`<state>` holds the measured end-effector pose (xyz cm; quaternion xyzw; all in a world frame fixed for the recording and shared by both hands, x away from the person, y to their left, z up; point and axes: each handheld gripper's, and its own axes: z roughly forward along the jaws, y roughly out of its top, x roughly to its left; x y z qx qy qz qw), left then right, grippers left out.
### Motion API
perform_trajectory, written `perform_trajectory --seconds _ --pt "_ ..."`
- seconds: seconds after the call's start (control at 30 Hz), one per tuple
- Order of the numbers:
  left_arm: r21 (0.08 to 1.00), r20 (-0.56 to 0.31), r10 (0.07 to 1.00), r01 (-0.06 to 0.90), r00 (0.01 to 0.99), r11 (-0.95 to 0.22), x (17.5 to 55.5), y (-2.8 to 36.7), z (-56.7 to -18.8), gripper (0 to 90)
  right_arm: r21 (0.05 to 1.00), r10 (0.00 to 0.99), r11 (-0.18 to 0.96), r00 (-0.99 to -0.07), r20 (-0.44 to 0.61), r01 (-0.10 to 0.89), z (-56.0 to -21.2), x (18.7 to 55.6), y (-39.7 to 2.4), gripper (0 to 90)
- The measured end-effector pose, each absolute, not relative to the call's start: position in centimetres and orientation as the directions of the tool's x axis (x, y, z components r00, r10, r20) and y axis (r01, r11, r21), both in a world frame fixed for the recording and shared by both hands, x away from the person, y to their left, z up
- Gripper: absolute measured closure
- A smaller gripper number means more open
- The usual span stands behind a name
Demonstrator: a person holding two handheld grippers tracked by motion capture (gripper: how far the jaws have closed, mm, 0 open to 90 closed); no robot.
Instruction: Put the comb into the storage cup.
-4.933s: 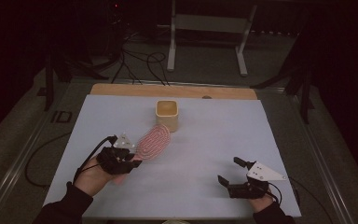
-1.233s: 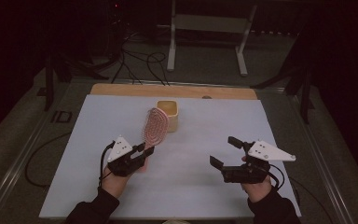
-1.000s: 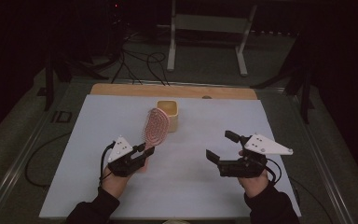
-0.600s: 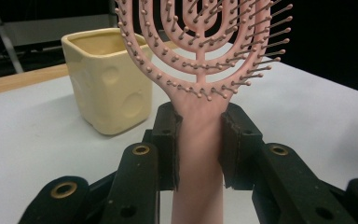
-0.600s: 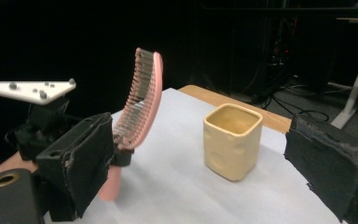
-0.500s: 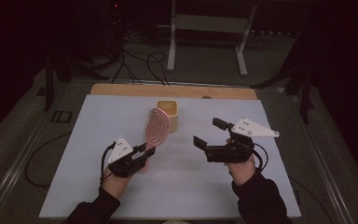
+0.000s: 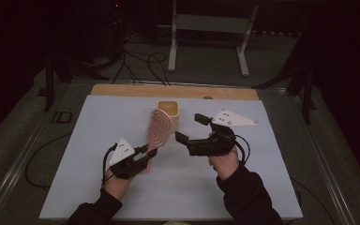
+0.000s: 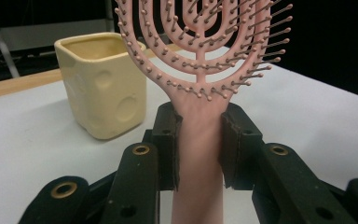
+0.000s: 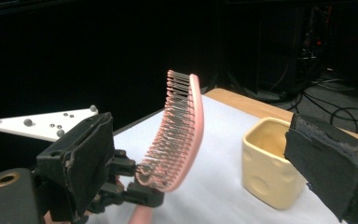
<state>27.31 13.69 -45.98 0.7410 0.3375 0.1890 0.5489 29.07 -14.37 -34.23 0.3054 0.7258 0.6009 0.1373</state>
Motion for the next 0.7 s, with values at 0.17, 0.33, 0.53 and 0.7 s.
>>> perform_trajectory --seconds 0.17,0.33,0.53,0.7 --pt "0.942 -0.085 0.708 0.288 0.701 -0.172 27.3 13.7 -46.0 71.0 0.955 0.616 0.081 -0.768 0.178 0.286 -34.0 29.6 -13.4 8.4" --pt "0.941 -0.092 0.706 0.294 0.702 -0.17 27.3 13.5 -46.1 71.0 0.938 0.649 0.057 -0.727 0.225 0.341 -34.0 30.4 -12.3 8.4" --pt "0.942 -0.088 0.707 0.289 0.701 -0.169 27.3 13.6 -46.1 71.0 0.915 0.649 0.026 -0.703 0.29 0.402 -34.2 31.3 -11.2 8.4" --pt "0.942 -0.095 0.706 0.294 0.702 -0.165 27.4 13.7 -46.2 71.0 0.903 0.638 0.007 -0.697 0.327 0.43 -34.5 31.7 -10.3 13.0"
